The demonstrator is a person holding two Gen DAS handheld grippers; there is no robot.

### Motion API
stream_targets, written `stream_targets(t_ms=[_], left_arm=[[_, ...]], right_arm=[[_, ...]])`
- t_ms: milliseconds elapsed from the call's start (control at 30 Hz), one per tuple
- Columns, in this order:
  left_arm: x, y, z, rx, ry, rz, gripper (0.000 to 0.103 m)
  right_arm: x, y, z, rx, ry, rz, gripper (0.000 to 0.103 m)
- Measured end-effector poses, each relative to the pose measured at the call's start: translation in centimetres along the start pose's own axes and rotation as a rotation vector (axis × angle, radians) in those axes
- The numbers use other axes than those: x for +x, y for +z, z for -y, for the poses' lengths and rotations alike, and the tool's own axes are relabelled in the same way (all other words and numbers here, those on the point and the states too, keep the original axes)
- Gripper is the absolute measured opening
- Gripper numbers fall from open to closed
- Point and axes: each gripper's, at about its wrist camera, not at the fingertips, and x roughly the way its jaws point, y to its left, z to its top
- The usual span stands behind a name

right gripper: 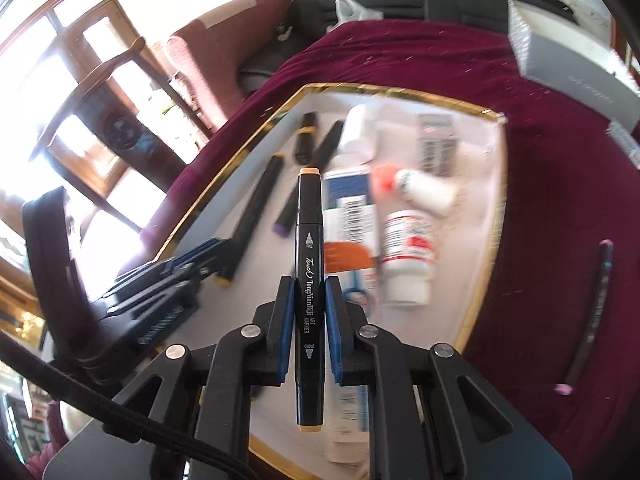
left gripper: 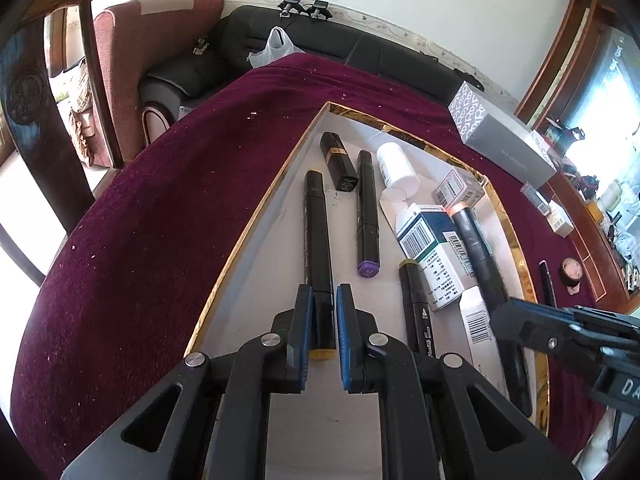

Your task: Organize objects

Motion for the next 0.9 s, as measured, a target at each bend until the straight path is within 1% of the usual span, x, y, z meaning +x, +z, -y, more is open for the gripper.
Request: stream_targets(t_ms=[67,133,267,433,600,767,800,900], left_arm=[[0.1,0.0,0.2,0.007,-0.003,-0.002,0.009],[0.0,0.0,0.2,0.014,-0.023,0.003,0.009],[-0.4,-0.1,0.0,0.026,-0.064,0.025,0.009],[-1.3,0.0,-0.3,0.038,-0.08,0.07,0.009],[-2.5,0.1,-0.4,0.045,-0.076,0.118,0.009],[-3.5,0.2,0.0,0.06,-0.079,0.159,0.009],[-3.7,0.2,0.2,0.069,-0.077,0.169,0.009],[-4.6,0.1,0.9,0.108,-0.039,0.206,0.009]], right_arm=[[0.8,0.1,-0.4,0.008,0.039,-0.024,0.013],[1.7,0.3,-0.8,0.023,0.086,-0.053,0.013],[3.3,0.4,-1.5,0.043,0.139,-0.093,0.013],[4.8,0.8,-1.9,0.048,0.141,-0.114,0.013],[5.8,0.8,-1.4,0.066,0.152,-0.129,0.013],[6.2,1.0,-1.5,0.084,0.147,-0.118,0.013],[6.2,1.0,-1.5,0.081,0.148,-0.118,0.013],[6.2,0.9,-1.5,0.08,0.149,-0.115,0.013]])
